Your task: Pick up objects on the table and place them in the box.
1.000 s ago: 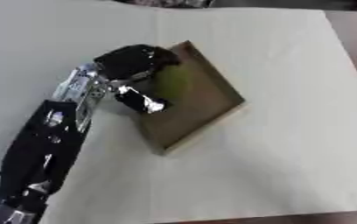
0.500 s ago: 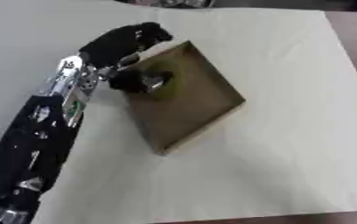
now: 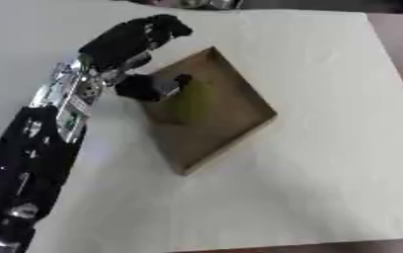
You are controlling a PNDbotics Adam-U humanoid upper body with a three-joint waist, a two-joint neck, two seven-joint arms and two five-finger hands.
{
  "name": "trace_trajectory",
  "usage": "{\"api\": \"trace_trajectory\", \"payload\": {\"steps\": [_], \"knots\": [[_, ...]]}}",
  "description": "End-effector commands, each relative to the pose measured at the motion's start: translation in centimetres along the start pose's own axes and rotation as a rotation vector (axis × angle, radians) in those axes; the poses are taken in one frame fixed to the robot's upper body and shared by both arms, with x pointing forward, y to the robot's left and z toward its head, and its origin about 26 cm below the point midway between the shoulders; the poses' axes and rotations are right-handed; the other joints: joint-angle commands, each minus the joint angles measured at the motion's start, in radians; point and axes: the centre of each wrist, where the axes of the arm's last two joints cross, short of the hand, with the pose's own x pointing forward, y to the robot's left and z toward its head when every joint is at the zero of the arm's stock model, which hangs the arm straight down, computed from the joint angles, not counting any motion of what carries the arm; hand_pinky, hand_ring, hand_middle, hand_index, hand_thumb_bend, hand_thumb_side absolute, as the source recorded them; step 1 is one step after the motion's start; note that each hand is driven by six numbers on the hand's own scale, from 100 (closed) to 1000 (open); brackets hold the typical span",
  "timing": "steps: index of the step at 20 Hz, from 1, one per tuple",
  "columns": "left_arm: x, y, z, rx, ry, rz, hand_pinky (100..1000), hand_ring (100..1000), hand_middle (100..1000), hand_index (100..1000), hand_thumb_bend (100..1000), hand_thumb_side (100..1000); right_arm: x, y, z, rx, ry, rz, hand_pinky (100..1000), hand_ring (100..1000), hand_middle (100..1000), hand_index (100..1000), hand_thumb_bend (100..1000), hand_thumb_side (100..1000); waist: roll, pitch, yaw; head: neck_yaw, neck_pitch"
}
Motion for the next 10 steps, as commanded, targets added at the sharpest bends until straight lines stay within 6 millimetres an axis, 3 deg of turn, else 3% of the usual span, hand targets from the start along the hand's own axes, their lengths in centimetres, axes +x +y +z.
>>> {"api": "trace_trajectory", "payload": {"steps": [1,4,10], "knots": [[-0.4,3.4,0.9,0.102,0.023,-0.027,806,912,841,946,212,721,0.3,-1.2,-0.5,-0.019,-0.031,0.042,750,586,628,814,100,456,0.005,-0.030,0.004,-0.013,0.009],[-0.6,5.4,2.5,0.198,0.058,-0.009,777,891,826,941,100,583,0.1,-1.4,-0.3,-0.025,-0.030,0.055,749,586,627,814,100,454,0.011,-0.033,0.015,-0.025,0.014],[-1.9,8.2,8.2,0.380,0.187,0.046,742,864,801,926,100,519,-0.2,-1.8,0.0,-0.041,-0.022,0.074,749,586,626,814,100,464,0.016,-0.034,0.036,-0.052,0.011]]}}
